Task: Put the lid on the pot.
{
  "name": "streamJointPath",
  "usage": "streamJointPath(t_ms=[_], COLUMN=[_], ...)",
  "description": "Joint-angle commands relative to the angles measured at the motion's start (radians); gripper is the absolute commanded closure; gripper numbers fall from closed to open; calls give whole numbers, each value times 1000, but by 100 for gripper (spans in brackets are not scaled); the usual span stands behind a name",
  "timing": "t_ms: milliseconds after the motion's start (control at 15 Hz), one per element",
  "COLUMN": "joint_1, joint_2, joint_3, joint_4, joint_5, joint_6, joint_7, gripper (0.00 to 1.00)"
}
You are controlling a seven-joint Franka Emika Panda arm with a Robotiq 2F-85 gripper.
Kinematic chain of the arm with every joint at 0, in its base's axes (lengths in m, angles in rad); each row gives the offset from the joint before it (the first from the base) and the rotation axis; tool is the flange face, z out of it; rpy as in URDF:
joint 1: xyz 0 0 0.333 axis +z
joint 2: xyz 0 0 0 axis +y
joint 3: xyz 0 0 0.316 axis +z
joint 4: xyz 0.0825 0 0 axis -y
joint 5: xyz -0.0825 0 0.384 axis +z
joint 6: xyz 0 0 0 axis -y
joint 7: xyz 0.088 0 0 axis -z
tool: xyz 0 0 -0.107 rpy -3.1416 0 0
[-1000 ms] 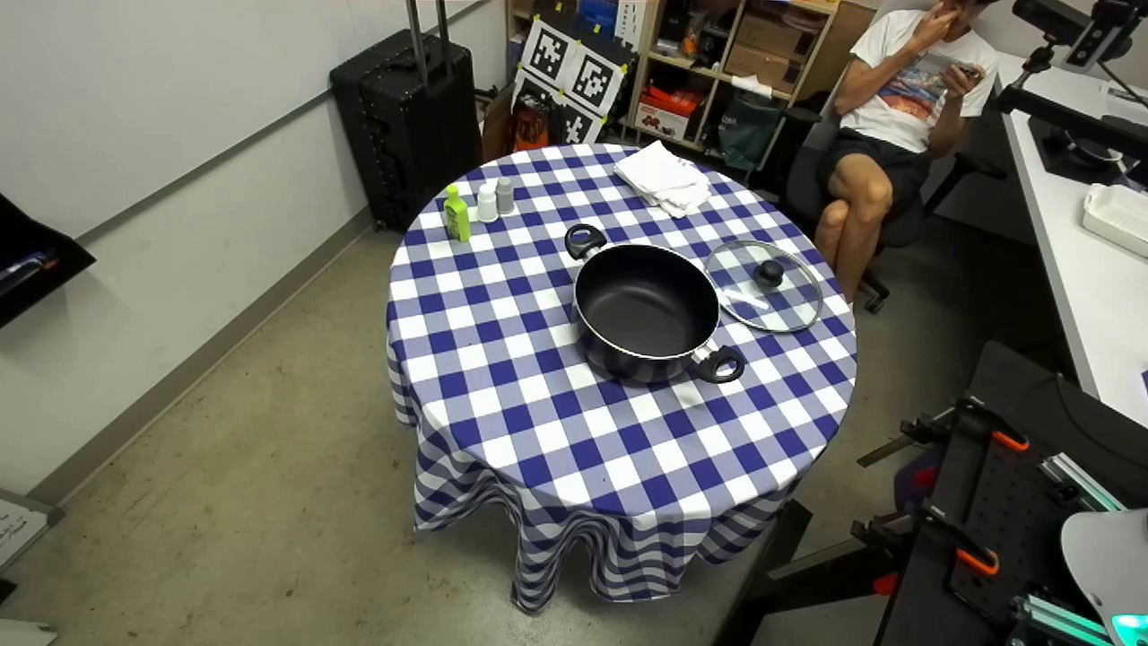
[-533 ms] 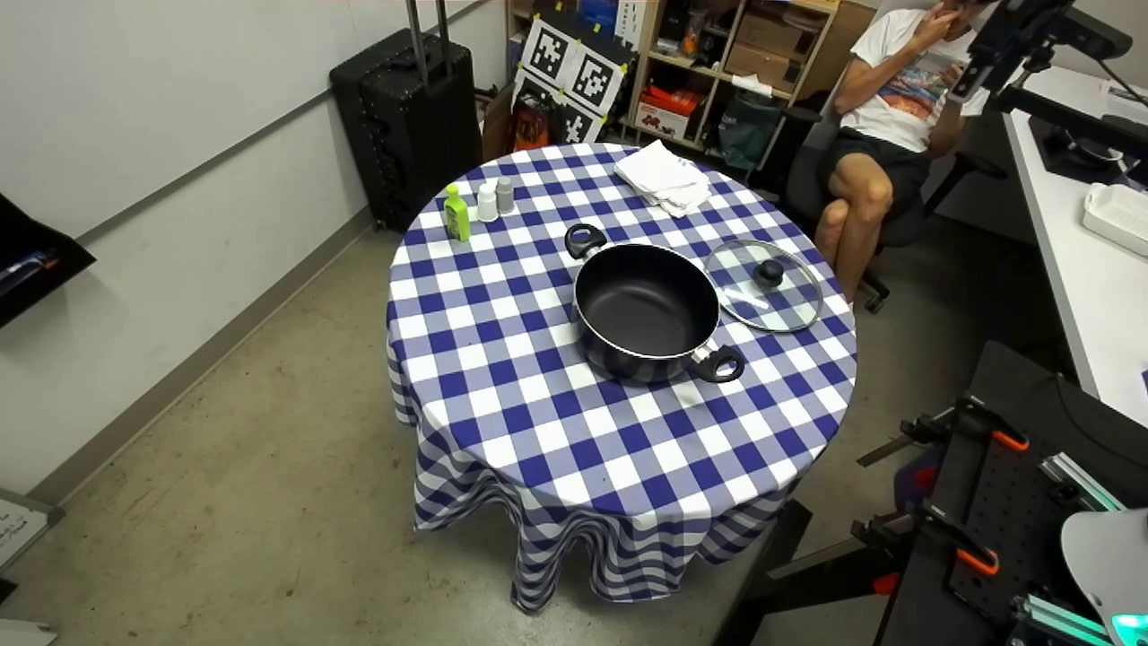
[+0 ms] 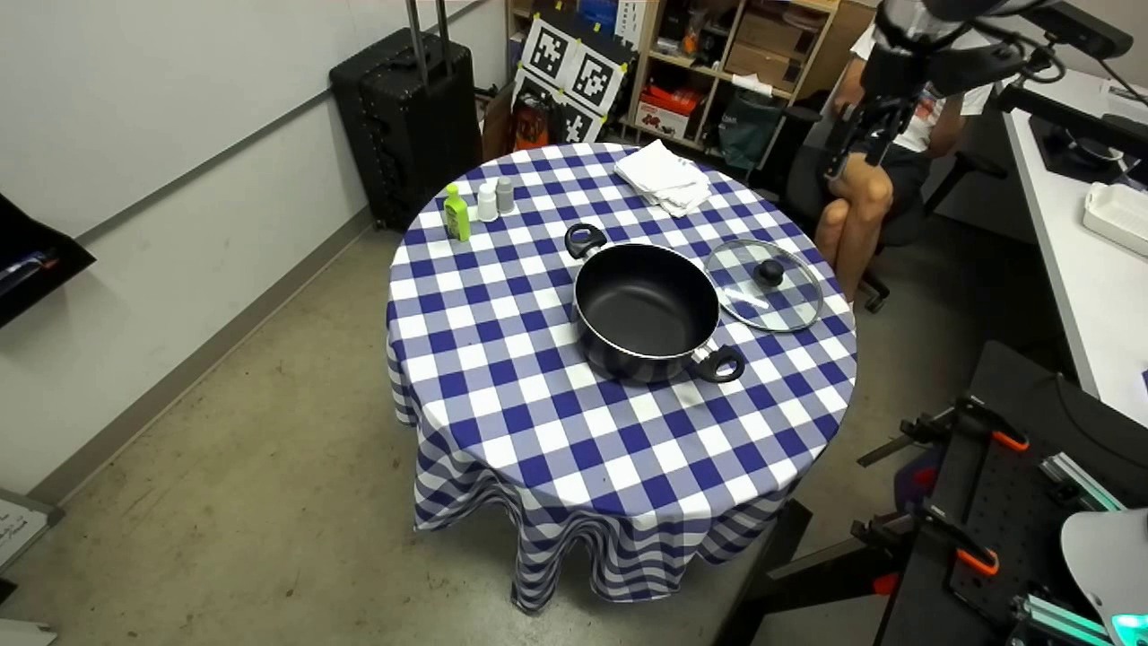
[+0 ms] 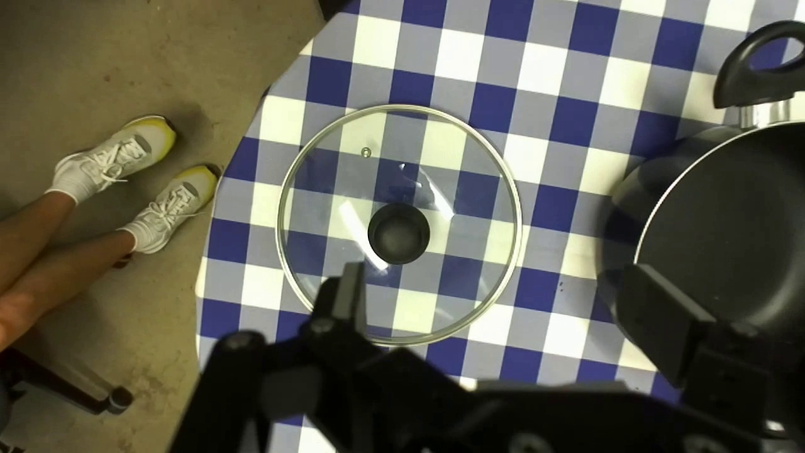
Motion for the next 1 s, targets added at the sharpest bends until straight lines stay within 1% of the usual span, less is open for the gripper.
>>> streamJointPath(t_ms=[0, 333, 667, 933], joint_1=[-53, -120, -152, -161], joint_2=[213, 387, 519, 614], joint_3=[35, 74, 101, 116], joint_4=[201, 360, 463, 552], joint_5=[65, 115, 130, 131], joint_6=[-46, -115, -190, -253], joint_7=[9, 2, 8, 10], gripper=[0, 0, 0, 0])
